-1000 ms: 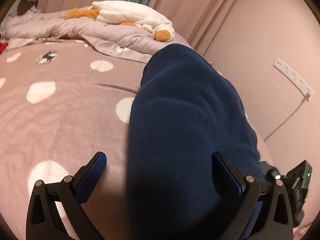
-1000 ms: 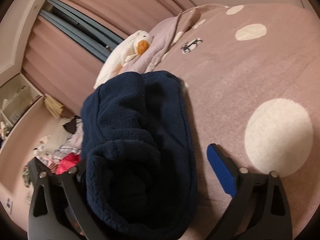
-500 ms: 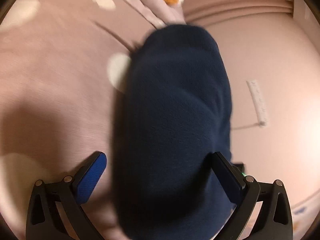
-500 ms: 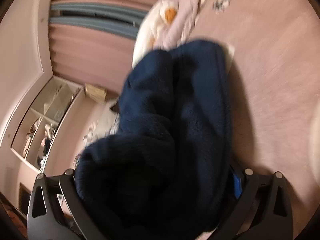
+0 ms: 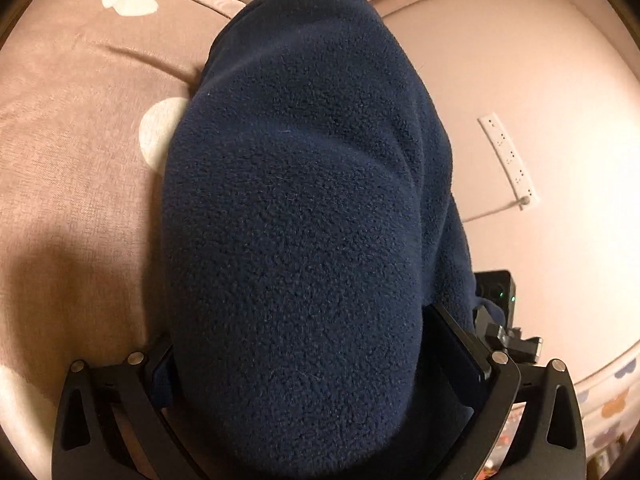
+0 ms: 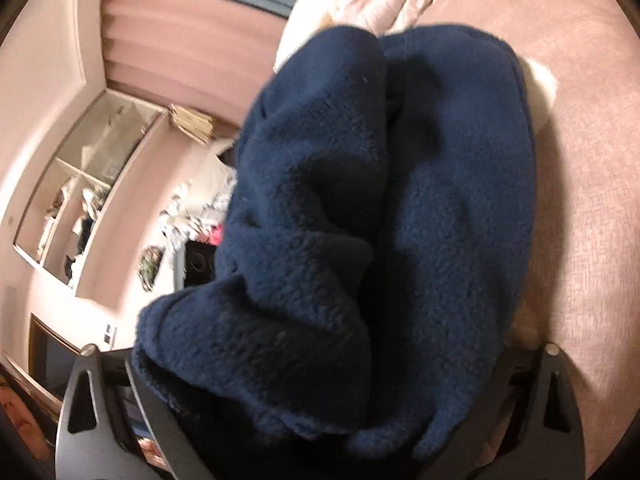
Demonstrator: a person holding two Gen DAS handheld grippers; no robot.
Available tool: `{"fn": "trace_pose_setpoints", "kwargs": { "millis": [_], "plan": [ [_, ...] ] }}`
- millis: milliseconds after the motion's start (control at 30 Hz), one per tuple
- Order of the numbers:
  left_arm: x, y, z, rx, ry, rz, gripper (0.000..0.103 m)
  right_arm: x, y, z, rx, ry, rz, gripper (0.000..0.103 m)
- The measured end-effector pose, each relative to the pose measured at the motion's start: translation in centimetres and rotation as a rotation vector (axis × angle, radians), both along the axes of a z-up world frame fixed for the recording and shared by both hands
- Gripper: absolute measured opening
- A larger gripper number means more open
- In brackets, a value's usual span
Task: Fold large clothes
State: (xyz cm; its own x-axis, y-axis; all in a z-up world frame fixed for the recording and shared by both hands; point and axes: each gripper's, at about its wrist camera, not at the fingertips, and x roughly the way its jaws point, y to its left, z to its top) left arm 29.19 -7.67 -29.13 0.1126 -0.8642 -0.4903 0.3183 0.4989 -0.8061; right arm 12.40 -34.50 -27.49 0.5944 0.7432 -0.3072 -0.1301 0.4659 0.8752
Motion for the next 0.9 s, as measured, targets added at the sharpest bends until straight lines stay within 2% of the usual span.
{"fn": "trace_pose_setpoints", "kwargs": {
  "millis": [33,100,267,433,533,767,900],
  "plan": [
    [-0.1,-0.1,0.2,-0.006,-0.002,0.001,0.103,-0.4,-0.1,0.0,0.042,-0.019,-0.013,0.082],
    [-0.6,-0.1,0.7,-0.028,-0.014,0.009,0.103,-0.7,0.0,0.4,0.104,-0.054,-0.029,0.081],
    [-2.1,0.2,3.2,-0.052,-0.082,0.028,0.103,-2.1,1.2,2.5,0.090,-0.141,-0.022,0.080],
    [-5.2,1.1,7.9,-0.065,-0.261,0.047,0.103,-3.7,2.3,6.6,0.062,-0.283,-0.010,0.080],
    [-6.4,2.0,10.4,-0.083,-0.330,0.065,0.103,-3.7,3.1,8.7,0.071,-0.351,0.001,0.081],
    [-9.6,5.4,13.5,-0.128,-0.400,0.100,0.103,-4.5,5.9,12.8,0.041,-0.440,0.030,0.081],
    [-11.8,6.3,14.9,-0.085,-0.454,0.157,0.103,-4.7,6.2,13.5,0.032,-0.462,0.053,0.081]
  ]
}}
